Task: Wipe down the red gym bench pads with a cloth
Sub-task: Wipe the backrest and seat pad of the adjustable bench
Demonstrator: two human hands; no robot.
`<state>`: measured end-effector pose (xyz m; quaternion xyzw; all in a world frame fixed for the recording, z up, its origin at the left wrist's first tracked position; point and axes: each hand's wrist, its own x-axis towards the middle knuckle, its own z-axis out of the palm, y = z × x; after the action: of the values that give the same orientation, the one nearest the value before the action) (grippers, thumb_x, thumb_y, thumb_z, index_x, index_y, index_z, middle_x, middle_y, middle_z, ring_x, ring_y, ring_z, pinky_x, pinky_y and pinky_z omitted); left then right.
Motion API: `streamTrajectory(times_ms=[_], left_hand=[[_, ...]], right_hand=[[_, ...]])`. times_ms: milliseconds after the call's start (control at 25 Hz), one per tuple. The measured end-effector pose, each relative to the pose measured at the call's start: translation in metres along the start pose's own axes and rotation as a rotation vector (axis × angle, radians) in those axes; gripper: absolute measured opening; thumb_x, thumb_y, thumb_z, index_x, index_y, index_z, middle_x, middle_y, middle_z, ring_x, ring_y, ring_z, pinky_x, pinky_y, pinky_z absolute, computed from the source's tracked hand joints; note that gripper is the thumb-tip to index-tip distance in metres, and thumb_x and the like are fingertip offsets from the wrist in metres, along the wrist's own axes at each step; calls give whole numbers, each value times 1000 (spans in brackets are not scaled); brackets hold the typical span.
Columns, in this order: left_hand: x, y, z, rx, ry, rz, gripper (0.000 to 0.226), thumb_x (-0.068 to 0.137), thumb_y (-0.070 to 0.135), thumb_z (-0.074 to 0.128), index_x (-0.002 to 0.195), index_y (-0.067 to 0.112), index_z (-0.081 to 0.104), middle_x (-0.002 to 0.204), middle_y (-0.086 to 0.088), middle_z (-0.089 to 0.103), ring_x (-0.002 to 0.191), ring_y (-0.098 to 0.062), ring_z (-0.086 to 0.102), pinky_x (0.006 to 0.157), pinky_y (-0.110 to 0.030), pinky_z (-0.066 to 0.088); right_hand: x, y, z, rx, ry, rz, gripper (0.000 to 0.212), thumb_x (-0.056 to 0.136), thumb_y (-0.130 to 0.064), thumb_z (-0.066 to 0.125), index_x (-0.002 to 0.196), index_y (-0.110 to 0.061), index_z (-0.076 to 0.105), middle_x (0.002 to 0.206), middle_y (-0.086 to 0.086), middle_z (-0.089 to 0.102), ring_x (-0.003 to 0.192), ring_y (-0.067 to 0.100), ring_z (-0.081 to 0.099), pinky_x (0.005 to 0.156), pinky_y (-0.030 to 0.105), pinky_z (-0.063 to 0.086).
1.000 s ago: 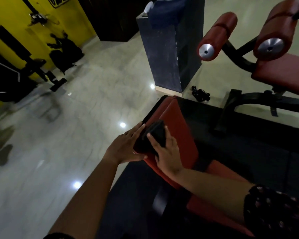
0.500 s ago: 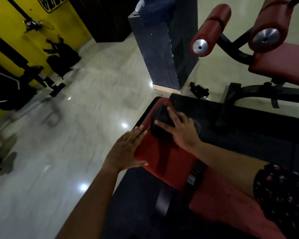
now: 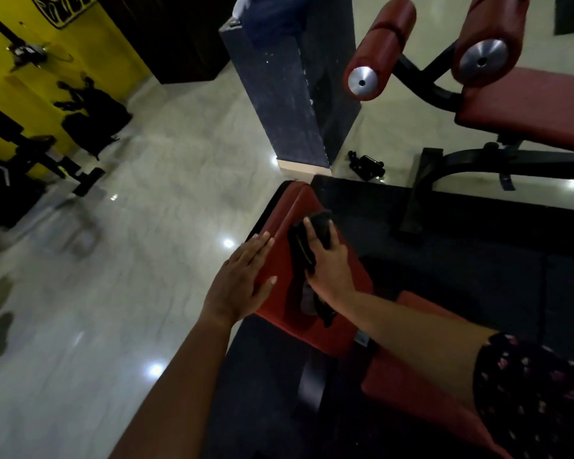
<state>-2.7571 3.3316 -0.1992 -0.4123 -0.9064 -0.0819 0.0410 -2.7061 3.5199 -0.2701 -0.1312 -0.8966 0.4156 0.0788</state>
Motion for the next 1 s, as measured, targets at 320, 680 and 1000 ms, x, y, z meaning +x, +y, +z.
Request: streamTrajectory(times_ms=[320, 680, 1000], left_hand=[[48, -14, -11, 0, 38, 188, 44, 93, 20, 46, 136, 17, 55, 138, -6, 53, 124, -23, 47, 101, -41, 43], [53, -20, -7, -170, 8, 172, 40, 98, 17, 48, 138, 20, 52, 148, -3, 44, 135, -20, 37, 109, -36, 34], [49, -18, -11, -187, 77, 246, 37, 94, 17, 49, 128, 16, 61, 134, -6, 58, 125, -20, 50, 107, -37, 41]], right_hand=[[-95, -16, 51, -151, 26, -256, 110, 77, -20, 73, 147, -55, -5, 161, 14, -5, 120, 35, 43, 87, 40, 51], [-80, -33, 81, 70, 337, 35, 108, 71, -3, 67, 147, -55, 9, 160, 9, 14, 127, 38, 43, 94, 41, 50], [-101, -28, 109, -51, 482, 39, 115, 70, -4, 76, 150, -49, 8, 159, 14, 19, 115, 34, 52, 86, 42, 55]])
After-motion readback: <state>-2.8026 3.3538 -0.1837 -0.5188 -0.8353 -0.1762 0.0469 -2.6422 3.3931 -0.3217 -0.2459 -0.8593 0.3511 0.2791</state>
